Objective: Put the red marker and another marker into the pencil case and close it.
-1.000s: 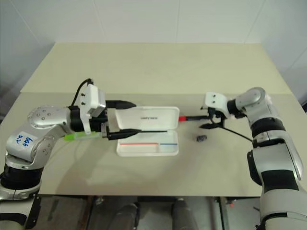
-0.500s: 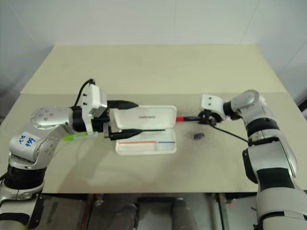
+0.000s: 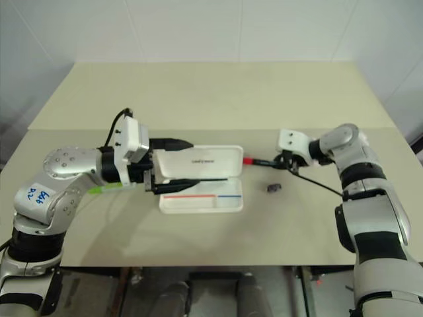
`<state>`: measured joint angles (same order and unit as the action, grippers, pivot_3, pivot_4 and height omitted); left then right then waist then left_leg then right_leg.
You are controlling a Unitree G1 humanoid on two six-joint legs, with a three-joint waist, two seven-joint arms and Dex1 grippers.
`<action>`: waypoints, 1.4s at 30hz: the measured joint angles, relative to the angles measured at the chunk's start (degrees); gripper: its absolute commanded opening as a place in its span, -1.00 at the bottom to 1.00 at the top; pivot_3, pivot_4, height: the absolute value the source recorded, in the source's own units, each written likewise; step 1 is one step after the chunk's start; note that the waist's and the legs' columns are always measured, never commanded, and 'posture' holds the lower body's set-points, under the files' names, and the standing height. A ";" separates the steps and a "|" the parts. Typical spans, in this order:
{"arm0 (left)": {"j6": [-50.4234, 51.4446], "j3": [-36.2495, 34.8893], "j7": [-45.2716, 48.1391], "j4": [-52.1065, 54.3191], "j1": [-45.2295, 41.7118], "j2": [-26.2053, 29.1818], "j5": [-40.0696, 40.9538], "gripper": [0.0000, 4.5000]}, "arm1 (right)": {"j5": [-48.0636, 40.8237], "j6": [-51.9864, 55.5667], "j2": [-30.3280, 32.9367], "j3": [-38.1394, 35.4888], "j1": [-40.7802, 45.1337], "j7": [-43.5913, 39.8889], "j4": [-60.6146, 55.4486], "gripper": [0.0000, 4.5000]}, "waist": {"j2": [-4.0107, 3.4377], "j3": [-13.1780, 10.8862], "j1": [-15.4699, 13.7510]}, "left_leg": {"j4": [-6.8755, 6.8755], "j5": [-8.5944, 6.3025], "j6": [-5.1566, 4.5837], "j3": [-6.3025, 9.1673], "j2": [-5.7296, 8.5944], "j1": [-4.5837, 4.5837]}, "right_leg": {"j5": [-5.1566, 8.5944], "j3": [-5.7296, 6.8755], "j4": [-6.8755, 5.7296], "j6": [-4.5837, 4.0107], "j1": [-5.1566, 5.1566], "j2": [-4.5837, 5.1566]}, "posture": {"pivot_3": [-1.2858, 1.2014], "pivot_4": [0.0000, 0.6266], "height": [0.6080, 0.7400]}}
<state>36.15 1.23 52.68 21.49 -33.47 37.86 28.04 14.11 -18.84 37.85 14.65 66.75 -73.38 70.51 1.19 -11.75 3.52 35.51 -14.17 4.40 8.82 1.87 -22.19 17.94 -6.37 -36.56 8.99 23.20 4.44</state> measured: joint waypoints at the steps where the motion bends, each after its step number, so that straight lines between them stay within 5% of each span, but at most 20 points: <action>1: -0.04 0.00 0.04 -0.02 0.00 0.01 -0.01 1.00 | -0.03 0.01 0.42 -0.02 -0.11 -0.59 -0.26 -0.74 | 0.00 0.00 -0.03 | -0.01 0.00 0.00 0.00 0.00 -0.02 | 0.00 0.00 0.02 0.00 0.01 0.00 | 0.03 -0.52 1.00; 12: -2.11 1.20 2.02 -1.73 1.05 0.37 -0.58 1.00 | -5.29 2.48 9.44 -4.88 -2.59 -6.37 -10.29 -0.74 | -0.06 -0.04 -0.03 | -0.23 -0.01 -0.02 -0.03 -0.02 -0.09 | 0.02 0.00 0.14 -0.01 0.13 0.00 | 0.03 -0.52 1.00; 23: -5.70 0.28 5.68 -3.66 4.62 4.58 -1.41 1.00 | -24.93 30.48 26.01 -12.26 -34.53 -13.23 -59.49 -0.74 | -0.16 -0.10 -0.37 | -0.25 -0.04 -0.08 -0.09 -0.02 -0.17 | 0.03 -0.04 0.25 0.00 0.18 0.02 | 0.03 -0.52 1.00; 31: -7.72 -0.31 7.31 -4.65 5.11 6.16 -1.49 1.00 | -36.77 46.88 18.03 -14.24 -40.36 -4.12 -85.29 -0.74 | -0.13 -0.10 -0.60 | 0.06 -0.02 -0.07 -0.09 -0.02 -0.16 | -0.03 -0.05 0.06 0.04 0.12 0.00 | 0.03 -0.52 1.00; 42: -13.42 -0.97 10.00 -5.44 10.99 11.90 -4.95 1.00 | -32.06 47.28 5.08 -2.05 -35.07 5.09 -86.18 -0.74 | -0.01 -0.17 -0.63 | -0.07 -0.02 -0.08 -0.07 -0.06 -0.20 | -0.04 -0.04 0.16 0.01 0.18 0.00 | 0.03 -0.52 1.00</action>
<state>22.73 0.26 62.69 16.05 -22.48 49.76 23.09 -17.95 28.44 42.92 12.60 31.68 -68.28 -15.67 1.18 -11.92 2.89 35.44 -14.19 4.31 8.74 1.81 -22.39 17.90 -6.40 -36.41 9.00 23.38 4.45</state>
